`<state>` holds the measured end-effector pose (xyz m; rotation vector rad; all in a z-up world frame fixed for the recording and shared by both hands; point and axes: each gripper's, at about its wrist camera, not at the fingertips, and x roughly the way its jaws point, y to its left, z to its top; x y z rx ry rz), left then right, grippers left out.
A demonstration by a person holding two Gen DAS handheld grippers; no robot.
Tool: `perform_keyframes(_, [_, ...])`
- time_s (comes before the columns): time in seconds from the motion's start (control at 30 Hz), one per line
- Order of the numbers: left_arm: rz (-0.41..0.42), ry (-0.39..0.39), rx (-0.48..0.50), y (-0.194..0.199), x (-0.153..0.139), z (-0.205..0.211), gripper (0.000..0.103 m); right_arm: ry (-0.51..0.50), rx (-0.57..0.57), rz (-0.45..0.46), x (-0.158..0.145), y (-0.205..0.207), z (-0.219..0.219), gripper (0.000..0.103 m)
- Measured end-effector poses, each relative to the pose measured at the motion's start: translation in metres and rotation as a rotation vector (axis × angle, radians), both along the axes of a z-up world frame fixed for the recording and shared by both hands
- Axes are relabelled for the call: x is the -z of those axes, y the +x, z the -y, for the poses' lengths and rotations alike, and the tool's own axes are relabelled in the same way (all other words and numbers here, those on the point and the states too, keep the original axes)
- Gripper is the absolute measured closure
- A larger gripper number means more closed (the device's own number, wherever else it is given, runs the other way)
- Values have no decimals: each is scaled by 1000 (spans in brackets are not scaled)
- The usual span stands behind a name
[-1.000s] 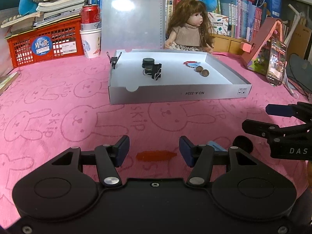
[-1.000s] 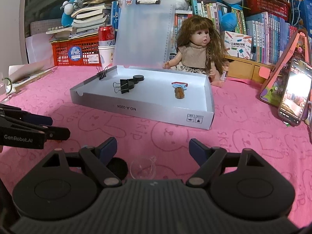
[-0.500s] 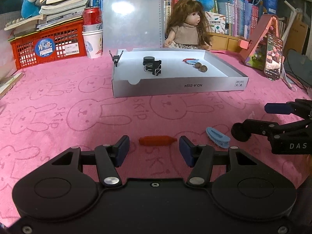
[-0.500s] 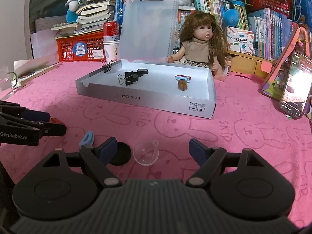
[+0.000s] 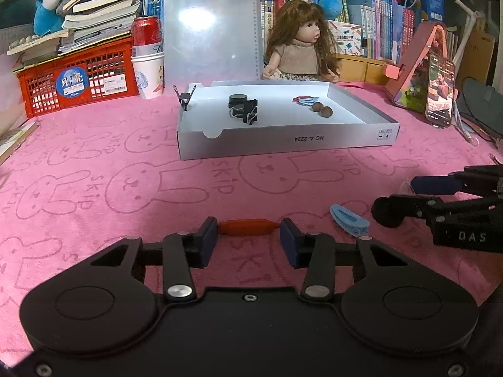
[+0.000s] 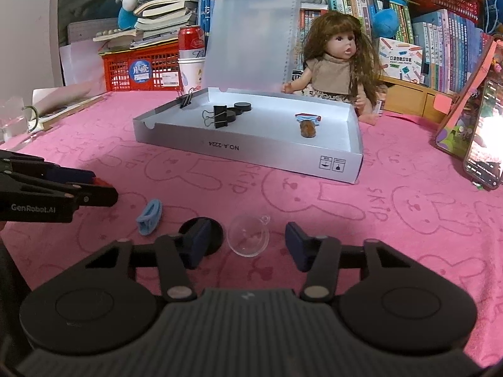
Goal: Organize rigid objects
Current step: 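Grasp the red stick with the left tool while the right tool grasps the clear glass bead, then carry the red stick and glass bead with both tools into the white tray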
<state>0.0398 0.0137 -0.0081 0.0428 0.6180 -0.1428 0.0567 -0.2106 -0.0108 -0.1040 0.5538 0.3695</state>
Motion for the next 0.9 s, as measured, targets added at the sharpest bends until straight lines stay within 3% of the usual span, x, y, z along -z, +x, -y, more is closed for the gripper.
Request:
perform_keyframes(0.1, [4, 3, -1, -1, 0, 1, 61, 21, -9, -11, -1, 1, 0, 69])
perform_keyframes(0.5, [32, -12, 26, 0, -12, 7, 62, 20, 32, 5, -8, 4, 1, 69])
perform_keyframes(0.9, [56, -40, 26, 27, -30, 11, 62, 29, 77, 18, -20, 23, 3, 70])
